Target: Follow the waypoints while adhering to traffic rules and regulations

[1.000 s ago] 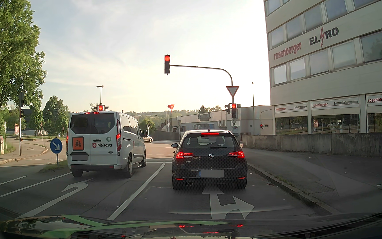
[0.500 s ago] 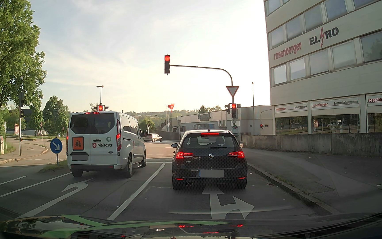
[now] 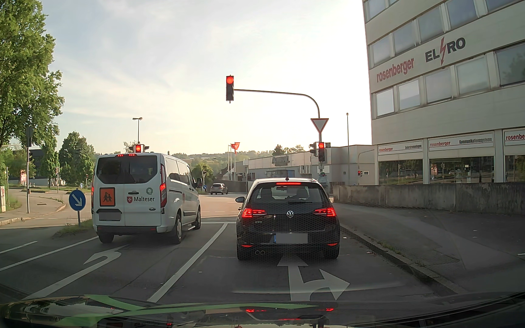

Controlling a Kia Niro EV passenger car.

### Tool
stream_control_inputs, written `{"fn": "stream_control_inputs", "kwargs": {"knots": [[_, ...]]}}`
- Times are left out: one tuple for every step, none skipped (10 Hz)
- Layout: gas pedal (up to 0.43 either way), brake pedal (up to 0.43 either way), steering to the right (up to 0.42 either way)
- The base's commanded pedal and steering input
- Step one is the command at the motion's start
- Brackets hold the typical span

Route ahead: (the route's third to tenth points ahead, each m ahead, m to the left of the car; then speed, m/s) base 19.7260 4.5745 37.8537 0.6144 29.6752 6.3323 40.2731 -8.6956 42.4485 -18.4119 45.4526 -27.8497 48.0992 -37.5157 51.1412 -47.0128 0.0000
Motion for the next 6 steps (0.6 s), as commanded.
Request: {"fn": "stream_control_inputs", "kwargs": {"knots": [[0.000, 0.524, -0.021], [0.000, 0.518, -0.021], [0.000, 0.524, -0.021], [0.000, 0.518, -0.021], [0.000, 0.524, -0.021], [0.000, 0.524, -0.021]]}}
